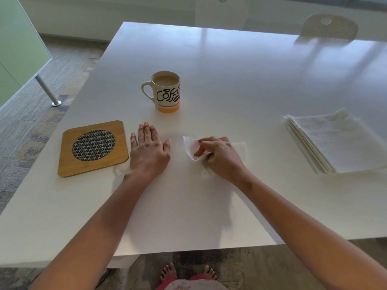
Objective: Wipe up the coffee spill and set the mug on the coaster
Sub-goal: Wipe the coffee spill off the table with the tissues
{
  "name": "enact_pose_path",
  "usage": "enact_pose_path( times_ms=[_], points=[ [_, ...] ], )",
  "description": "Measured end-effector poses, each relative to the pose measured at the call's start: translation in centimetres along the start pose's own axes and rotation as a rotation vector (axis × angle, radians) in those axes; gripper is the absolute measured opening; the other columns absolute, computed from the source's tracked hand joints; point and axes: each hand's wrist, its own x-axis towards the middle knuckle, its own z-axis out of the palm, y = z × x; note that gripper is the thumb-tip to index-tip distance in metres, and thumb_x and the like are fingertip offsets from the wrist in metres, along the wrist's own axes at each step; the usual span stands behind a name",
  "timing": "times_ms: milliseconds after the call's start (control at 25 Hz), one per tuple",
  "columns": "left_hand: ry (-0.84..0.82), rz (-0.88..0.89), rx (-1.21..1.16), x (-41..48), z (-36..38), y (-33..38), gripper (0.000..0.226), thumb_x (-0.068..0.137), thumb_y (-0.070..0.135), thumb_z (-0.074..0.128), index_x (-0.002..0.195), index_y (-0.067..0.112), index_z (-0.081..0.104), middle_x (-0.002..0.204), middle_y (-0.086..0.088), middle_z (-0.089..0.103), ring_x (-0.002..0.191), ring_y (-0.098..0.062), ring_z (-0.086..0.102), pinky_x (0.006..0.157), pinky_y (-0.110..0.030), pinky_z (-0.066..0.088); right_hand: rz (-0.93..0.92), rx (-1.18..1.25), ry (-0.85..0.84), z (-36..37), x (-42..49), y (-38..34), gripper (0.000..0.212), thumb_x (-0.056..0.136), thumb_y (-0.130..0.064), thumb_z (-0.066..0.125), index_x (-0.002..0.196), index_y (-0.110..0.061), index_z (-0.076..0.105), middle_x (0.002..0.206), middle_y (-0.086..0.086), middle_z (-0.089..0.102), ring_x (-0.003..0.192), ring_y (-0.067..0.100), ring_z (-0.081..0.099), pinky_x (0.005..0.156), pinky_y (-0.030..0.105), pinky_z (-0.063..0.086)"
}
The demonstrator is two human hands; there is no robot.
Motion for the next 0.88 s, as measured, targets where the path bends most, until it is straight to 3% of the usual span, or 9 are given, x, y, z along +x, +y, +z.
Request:
enact_pose_path(
  times_ms=[160,240,320,360,480,560,640,760,880],
  points=[
    [0.015,-0.004,0.023,0.2,0.2,0.0,0.07,0.102,0.045,0.019,0.154,0.003,0.003,0.165,-0.014,-0.001,0.153,-0.023,-0.006,0.122,-0.043,-0.005,-0.107,-0.018,0.042,-0.6,-2.0,2.0,0.022,0.069,0.0,0.062,0.068,-0.019,0.073,0.112,-0.005,0.069,0.099,0.019,0.06,0.077,0.022,0.039],
    [0.017,-0.003,0.022,0.2,0.3,0.0,0.07,0.102,0.045,0.019,0.154,0.003,0.004,0.165,-0.014,0.0,0.153,-0.023,-0.006,0.122,-0.043,-0.004,-0.078,0.013,0.025,-1.0,-2.8,2.5,0.015,0.075,-0.014,0.059,0.067,-0.018,0.072,0.11,-0.008,0.065,0.099,0.013,0.052,0.08,0.017,0.034],
    [0.022,-0.004,0.023,0.1,0.2,0.0,0.069,0.102,0.045,0.019,0.154,0.003,0.004,0.165,-0.014,0.0,0.153,-0.022,-0.006,0.123,-0.043,-0.004,-0.025,0.013,0.015,-1.2,-3.2,2.5,0.031,0.081,-0.038,0.054,0.066,-0.015,0.068,0.107,-0.011,0.06,0.102,0.011,0.043,0.088,0.016,0.028],
    [0.021,-0.003,0.025,0.1,0.2,0.0,0.069,0.102,0.045,0.019,0.154,0.003,0.004,0.165,-0.013,0.0,0.153,-0.022,-0.006,0.123,-0.043,-0.004,0.008,-0.03,0.004,-1.2,-3.4,2.3,0.035,0.084,-0.043,0.055,0.065,-0.015,0.065,0.108,-0.011,0.057,0.107,0.012,0.04,0.093,0.022,0.027],
    [0.022,-0.001,0.027,0.1,0.1,0.0,0.069,0.102,0.046,0.019,0.154,0.003,0.003,0.165,-0.013,0.0,0.153,-0.022,-0.006,0.123,-0.042,-0.004,0.084,-0.185,-0.061,-1.1,-4.1,1.5,0.014,0.089,-0.037,0.056,0.089,-0.024,0.058,0.126,-0.005,0.046,0.122,0.02,0.034,0.101,0.04,0.025],
    [0.027,0.0,0.026,0.1,0.2,0.0,0.07,0.102,0.046,0.019,0.154,0.003,0.003,0.165,-0.013,0.0,0.153,-0.022,-0.006,0.123,-0.043,-0.004,0.169,-0.224,-0.102,-1.5,-5.1,1.5,0.034,0.089,-0.037,0.054,0.122,-0.033,0.05,0.142,-0.003,0.036,0.134,0.023,0.026,0.109,0.044,0.019],
    [0.031,0.001,0.027,0.1,0.2,-0.1,0.07,0.102,0.047,0.019,0.154,0.004,0.003,0.165,-0.013,0.0,0.153,-0.022,-0.006,0.123,-0.042,-0.004,0.243,-0.227,-0.096,-1.6,-6.1,1.9,0.053,0.092,-0.037,0.052,0.142,-0.035,0.036,0.157,-0.001,0.021,0.144,0.026,0.013,0.118,0.045,0.011],
    [0.031,-0.001,0.033,0.1,0.2,-0.1,0.07,0.102,0.047,0.019,0.154,0.004,0.002,0.165,-0.013,-0.001,0.153,-0.022,-0.006,0.123,-0.042,-0.004,0.184,-0.14,-0.13,-0.9,-7.7,1.5,0.054,0.099,-0.025,0.044,0.15,-0.029,0.028,0.164,0.003,0.006,0.15,0.022,-0.002,0.122,0.038,0.002],
    [0.026,0.0,0.035,0.1,0.3,0.0,0.07,0.102,0.046,0.019,0.154,0.003,0.002,0.165,-0.013,-0.001,0.153,-0.022,-0.007,0.123,-0.043,-0.004,0.044,-0.072,-0.088,0.3,-8.4,0.6,0.053,0.098,-0.01,0.045,0.148,-0.026,0.035,0.162,-0.002,0.011,0.15,0.013,0.0,0.123,0.034,0.007]
  ],
)
